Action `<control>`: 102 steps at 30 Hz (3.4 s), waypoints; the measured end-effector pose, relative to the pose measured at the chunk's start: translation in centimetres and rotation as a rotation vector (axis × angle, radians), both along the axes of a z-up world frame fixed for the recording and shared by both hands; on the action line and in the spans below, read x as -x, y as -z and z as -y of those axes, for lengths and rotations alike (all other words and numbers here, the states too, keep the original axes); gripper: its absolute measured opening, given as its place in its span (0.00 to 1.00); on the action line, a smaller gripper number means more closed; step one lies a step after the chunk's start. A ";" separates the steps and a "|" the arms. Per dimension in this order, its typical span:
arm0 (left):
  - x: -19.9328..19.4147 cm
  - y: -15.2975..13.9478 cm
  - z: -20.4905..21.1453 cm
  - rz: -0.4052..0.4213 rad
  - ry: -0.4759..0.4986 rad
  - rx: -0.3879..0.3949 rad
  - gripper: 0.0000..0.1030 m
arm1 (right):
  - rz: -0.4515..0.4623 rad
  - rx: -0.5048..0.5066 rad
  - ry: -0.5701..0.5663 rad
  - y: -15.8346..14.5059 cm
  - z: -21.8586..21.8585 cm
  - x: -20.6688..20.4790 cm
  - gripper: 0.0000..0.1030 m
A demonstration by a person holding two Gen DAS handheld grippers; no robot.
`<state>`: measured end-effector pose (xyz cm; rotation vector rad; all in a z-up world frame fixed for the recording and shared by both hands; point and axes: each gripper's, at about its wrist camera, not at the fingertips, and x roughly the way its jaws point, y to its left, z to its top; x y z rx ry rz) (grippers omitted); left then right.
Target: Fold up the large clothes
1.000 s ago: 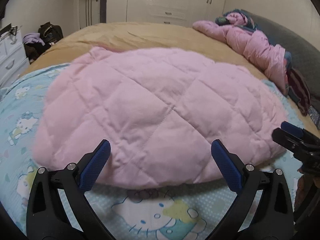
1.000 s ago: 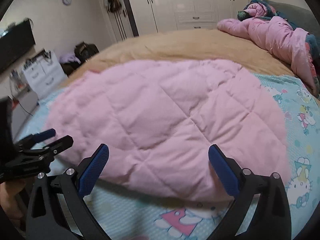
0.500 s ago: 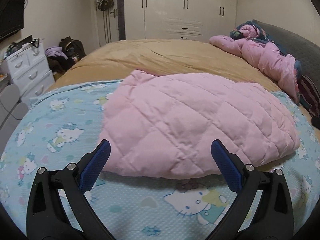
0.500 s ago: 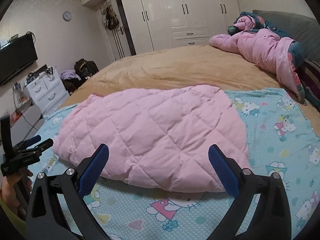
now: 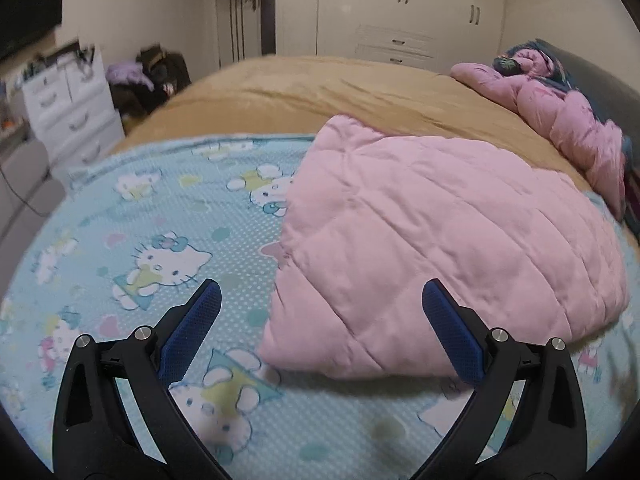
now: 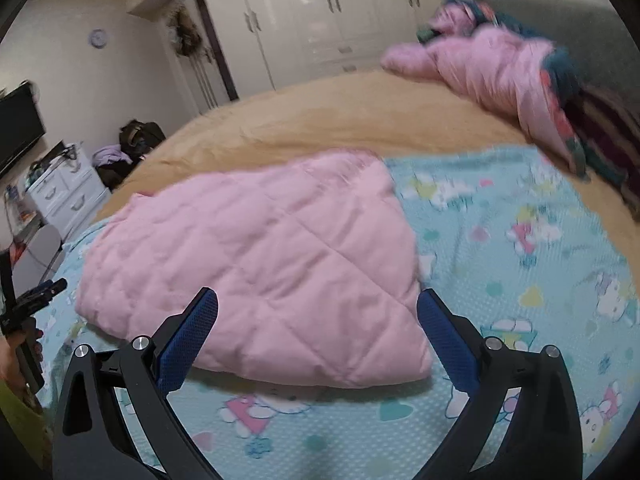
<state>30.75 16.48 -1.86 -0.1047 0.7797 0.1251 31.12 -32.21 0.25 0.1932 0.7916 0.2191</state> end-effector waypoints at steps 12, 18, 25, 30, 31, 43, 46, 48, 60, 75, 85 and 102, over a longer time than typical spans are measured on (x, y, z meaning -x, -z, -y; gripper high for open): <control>-5.7 4.1 -0.8 -0.095 0.059 0.045 0.92 | -0.191 -0.080 -0.030 7.0 1.3 -7.3 0.96; -7.8 5.5 -1.4 -0.110 0.091 0.092 0.92 | -0.258 -0.170 -0.078 9.3 1.2 -9.7 0.96; -9.2 6.4 -1.5 -0.112 0.112 0.126 0.92 | -0.283 -0.214 -0.125 10.4 1.0 -10.8 0.96; -9.6 6.6 -0.9 -0.098 0.111 0.109 0.91 | -0.291 -0.364 -0.144 11.0 1.4 -11.5 0.80; -9.7 6.5 -0.8 -0.096 0.109 0.117 0.90 | -0.292 -0.376 -0.140 11.1 1.8 -11.5 0.78; -8.7 4.4 1.1 -0.052 0.133 0.151 0.34 | -0.257 -0.293 -0.185 7.7 -0.2 -10.3 0.48; -8.2 3.0 1.6 -0.038 0.142 0.152 0.30 | -0.238 -0.313 -0.193 6.3 -0.9 -10.0 0.43; -7.6 1.8 1.8 -0.021 0.150 0.165 0.30 | -0.240 -0.331 -0.198 5.3 -1.0 -9.3 0.43; 0.5 -1.2 3.6 0.003 0.149 0.138 0.30 | -0.247 -0.327 -0.275 2.1 -0.9 -2.6 0.43; 7.3 -1.1 3.2 0.007 0.133 0.161 0.29 | -0.273 -0.321 -0.281 2.7 0.0 1.3 0.42; 8.0 -0.5 3.1 0.001 0.121 0.163 0.29 | -0.283 -0.249 -0.241 3.1 -0.6 0.4 0.44; 6.3 1.3 3.0 -0.069 0.069 0.121 0.43 | -0.283 0.108 -0.057 5.3 -2.7 0.5 0.96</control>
